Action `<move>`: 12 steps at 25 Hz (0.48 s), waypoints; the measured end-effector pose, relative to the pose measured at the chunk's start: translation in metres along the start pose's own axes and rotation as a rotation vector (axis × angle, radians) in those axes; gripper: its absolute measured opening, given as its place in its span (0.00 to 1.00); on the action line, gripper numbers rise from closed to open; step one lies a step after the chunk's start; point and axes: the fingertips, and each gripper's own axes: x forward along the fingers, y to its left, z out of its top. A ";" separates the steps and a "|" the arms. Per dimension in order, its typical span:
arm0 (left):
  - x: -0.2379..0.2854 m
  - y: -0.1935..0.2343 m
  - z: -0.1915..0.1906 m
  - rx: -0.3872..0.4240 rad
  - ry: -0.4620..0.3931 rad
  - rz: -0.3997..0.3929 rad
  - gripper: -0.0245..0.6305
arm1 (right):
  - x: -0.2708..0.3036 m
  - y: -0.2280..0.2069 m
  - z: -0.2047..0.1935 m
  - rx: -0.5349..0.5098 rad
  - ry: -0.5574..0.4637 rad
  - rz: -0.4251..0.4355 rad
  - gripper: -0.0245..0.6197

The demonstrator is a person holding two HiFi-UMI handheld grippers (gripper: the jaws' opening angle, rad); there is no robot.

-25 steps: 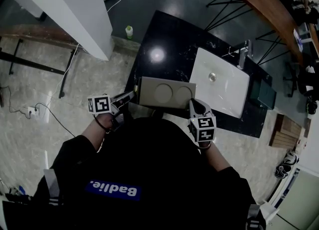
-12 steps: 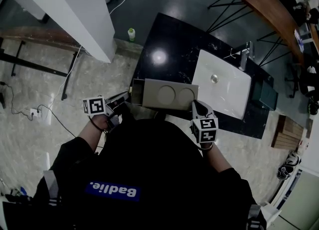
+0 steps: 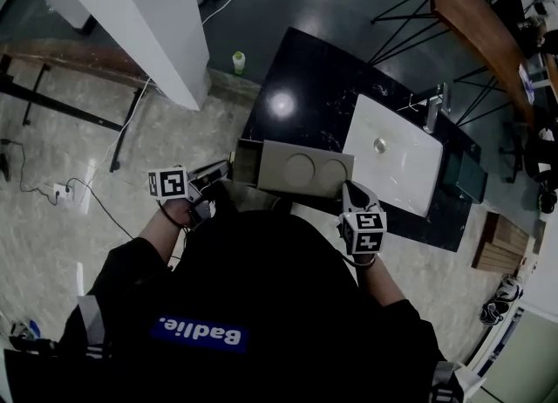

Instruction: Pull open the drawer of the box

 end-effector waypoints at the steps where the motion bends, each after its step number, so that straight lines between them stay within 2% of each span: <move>1: -0.002 0.001 0.001 0.001 0.000 0.001 0.08 | 0.000 0.000 0.000 0.002 0.000 -0.002 0.04; 12: -0.022 0.011 0.012 0.015 -0.008 0.035 0.08 | 0.000 0.000 0.000 0.032 -0.008 -0.024 0.04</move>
